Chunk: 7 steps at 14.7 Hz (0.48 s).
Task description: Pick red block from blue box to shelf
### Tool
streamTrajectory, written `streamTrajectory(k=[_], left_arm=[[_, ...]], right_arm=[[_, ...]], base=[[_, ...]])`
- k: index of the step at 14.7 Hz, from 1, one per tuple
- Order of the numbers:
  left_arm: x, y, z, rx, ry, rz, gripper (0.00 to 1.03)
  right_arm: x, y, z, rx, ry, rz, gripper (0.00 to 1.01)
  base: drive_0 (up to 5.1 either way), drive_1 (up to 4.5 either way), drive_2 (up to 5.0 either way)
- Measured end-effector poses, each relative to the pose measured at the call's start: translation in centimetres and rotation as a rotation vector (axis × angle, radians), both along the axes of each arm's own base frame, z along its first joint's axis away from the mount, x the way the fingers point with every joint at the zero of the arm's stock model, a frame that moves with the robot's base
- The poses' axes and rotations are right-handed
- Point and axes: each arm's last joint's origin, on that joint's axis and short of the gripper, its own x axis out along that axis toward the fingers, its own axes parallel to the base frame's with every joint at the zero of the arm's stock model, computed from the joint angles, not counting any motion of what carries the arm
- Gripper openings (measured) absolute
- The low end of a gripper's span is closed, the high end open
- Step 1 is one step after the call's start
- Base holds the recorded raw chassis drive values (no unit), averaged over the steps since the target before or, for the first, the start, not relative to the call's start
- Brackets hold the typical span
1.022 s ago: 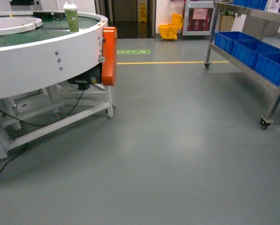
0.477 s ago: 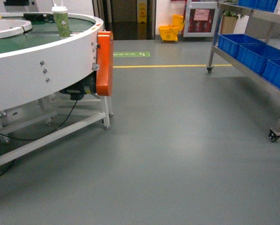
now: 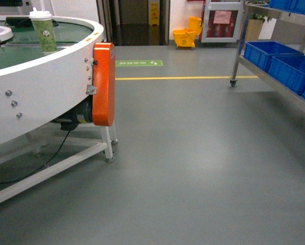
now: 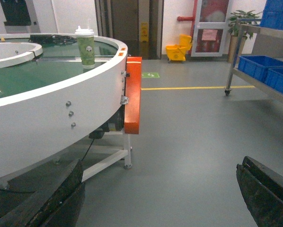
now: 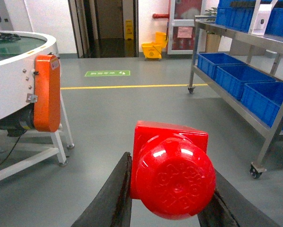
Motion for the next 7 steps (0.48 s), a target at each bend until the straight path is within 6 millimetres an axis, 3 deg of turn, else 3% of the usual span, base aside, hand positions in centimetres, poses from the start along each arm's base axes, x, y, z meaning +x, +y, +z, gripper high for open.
streamTrajectory(k=[1, 7], left_arm=[[0.00, 0.00, -0.03, 0.000, 0.003, 0.001, 0.98], [0.00, 0.02, -0.04, 0.000, 0.004, 0.003, 0.98]], right_arm=[[0.00, 0.00, -0.01, 0.000, 0.002, 0.001, 0.29], [0.00, 0.00, -0.03, 0.000, 0.003, 0.000, 0.29]], base=[[-1.7, 2.24, -5.6], [-1.9, -1.92, -1.9]])
